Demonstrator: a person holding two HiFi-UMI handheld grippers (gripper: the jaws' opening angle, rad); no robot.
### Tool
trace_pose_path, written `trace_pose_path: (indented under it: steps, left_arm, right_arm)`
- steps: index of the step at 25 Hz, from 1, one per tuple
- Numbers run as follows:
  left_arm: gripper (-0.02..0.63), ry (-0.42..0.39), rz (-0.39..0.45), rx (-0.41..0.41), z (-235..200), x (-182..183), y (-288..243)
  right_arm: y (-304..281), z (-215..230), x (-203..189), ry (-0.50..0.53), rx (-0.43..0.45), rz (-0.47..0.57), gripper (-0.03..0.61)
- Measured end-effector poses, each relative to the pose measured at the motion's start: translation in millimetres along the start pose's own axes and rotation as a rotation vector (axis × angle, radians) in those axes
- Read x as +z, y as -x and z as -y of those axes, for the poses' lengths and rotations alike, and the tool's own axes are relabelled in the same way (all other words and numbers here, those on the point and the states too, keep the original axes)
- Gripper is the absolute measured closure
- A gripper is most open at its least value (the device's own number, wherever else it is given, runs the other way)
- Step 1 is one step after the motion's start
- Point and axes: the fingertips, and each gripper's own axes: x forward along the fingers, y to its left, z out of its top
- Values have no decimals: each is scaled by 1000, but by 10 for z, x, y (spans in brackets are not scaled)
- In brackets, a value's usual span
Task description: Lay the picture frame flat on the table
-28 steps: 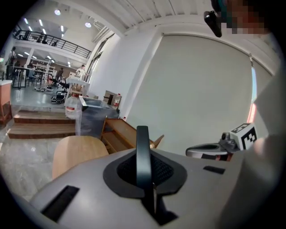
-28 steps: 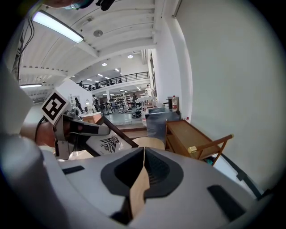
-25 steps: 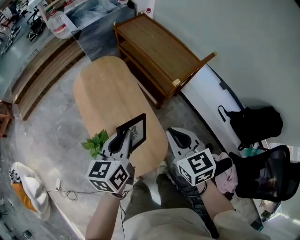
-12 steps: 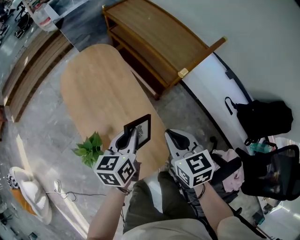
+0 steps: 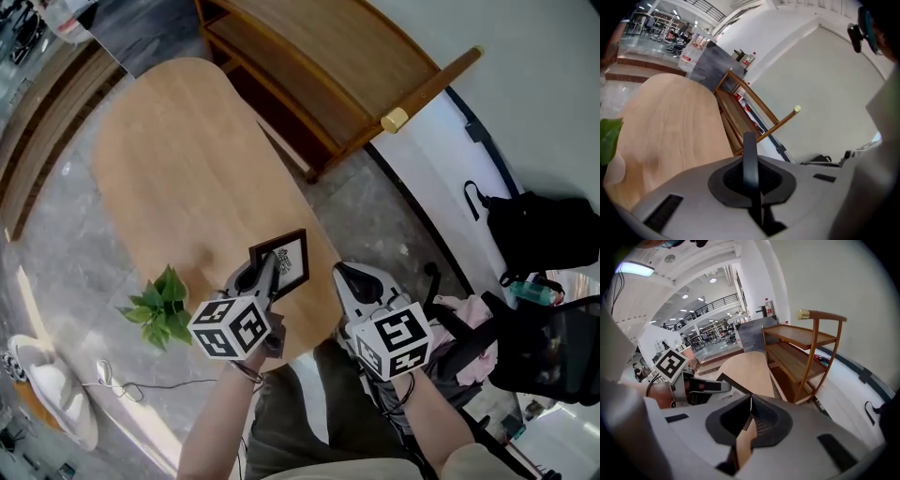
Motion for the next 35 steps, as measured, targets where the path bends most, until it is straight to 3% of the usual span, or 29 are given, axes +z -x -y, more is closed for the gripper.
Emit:
trace_pose_path:
  steps: [6, 14, 19, 21, 26, 32, 35]
  left_arm:
    - [597, 175, -25, -31, -346, -326, -406]
    - [595, 254, -53, -52, -598, -614, -827]
    - [594, 185, -79, -34, -702, -657, -1024]
    - [592, 122, -98, -34, -727, -651, -1093]
    - [518, 9, -121, 32, -914, -619, -1191]
    - [412, -188, -145, 180, -1179, -607, -1234]
    - [402, -223, -147, 239, -1324, -614, -1225]
  right_arm:
    - [-312, 122, -345, -18, 0, -44, 580]
    - [-538, 231, -691, -45, -4, -82, 580]
    - [-622, 285, -817, -53, -3, -95, 580]
    - [-627, 295, -867, -57, -5, -100, 580]
    - [-629, 279, -1072, -82, -6, -126, 580]
    - [-688, 262, -1196, -107, 4, -130, 580]
    - [-758, 277, -1246, -117, 2, -128, 580]
